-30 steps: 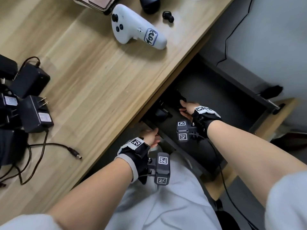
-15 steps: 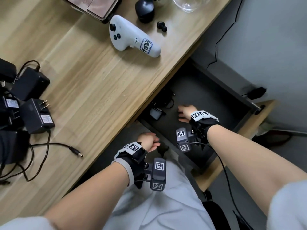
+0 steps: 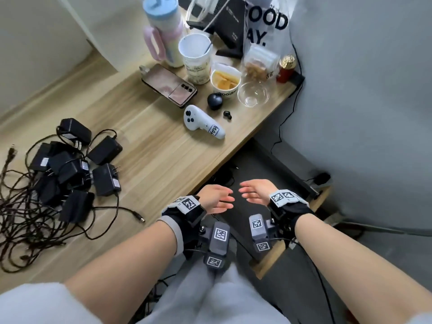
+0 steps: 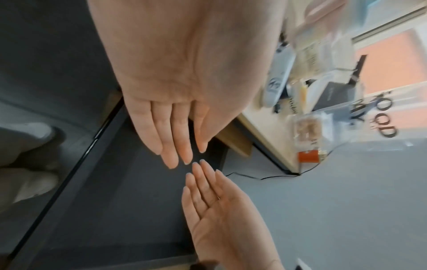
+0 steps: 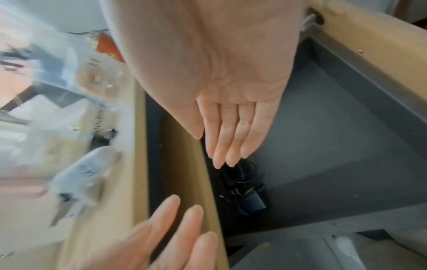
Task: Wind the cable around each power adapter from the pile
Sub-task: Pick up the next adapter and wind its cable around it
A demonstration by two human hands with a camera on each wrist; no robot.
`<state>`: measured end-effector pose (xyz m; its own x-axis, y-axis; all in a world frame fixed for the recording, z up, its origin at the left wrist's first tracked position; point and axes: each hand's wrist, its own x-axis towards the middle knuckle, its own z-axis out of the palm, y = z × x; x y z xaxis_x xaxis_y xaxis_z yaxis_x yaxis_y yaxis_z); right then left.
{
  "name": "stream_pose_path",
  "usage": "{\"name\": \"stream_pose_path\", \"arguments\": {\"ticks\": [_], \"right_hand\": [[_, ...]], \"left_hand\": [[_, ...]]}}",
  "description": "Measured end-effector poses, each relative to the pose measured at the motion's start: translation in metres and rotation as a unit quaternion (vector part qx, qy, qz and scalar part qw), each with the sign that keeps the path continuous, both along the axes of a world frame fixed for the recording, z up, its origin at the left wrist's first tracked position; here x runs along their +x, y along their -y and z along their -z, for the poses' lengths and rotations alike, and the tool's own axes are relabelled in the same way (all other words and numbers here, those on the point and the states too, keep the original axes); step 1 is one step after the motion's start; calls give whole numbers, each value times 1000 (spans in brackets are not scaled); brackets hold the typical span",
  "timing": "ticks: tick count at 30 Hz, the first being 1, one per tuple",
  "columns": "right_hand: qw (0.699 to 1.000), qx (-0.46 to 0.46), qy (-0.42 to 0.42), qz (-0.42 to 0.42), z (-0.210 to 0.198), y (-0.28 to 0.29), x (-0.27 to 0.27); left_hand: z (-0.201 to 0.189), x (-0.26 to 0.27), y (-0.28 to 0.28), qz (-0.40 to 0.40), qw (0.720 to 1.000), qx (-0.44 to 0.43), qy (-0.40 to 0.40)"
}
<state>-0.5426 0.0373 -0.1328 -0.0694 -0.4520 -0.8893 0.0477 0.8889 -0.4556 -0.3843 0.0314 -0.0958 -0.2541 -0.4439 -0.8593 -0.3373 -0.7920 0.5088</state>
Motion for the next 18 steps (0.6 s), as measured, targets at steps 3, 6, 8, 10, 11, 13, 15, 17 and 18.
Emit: {"name": "stream_pose_path", "arguments": {"ticks": [3, 6, 8, 10, 11, 13, 15, 17, 18], "right_hand": [[998, -35, 16, -46, -35, 19, 13], [993, -76, 23, -86, -71, 44, 37], [988, -104, 28, -107, -88, 60, 55], [982, -125, 31, -139, -102, 72, 81], [979, -131, 31, -154, -108, 78, 95], [973, -138, 34, -181, -117, 89, 122], [967, -139, 35, -211, -123, 98, 154], [960, -139, 31, -240, -125, 104, 188], [957, -138, 26, -253, -124, 106, 203]], "left_hand": [[-30, 15, 17, -19, 999, -27, 2], [-62, 43, 32, -74, 996, -59, 4], [-78, 62, 39, -100, 990, -95, 22], [-92, 87, 41, -128, 984, -117, 37], [-97, 101, 41, -142, 981, -123, 41], [-106, 129, 40, -170, 975, -134, 49], [-111, 161, 38, -209, 966, -138, 59], [-115, 196, 33, -251, 957, -129, 61], [-117, 211, 31, -268, 954, -121, 59]]}}
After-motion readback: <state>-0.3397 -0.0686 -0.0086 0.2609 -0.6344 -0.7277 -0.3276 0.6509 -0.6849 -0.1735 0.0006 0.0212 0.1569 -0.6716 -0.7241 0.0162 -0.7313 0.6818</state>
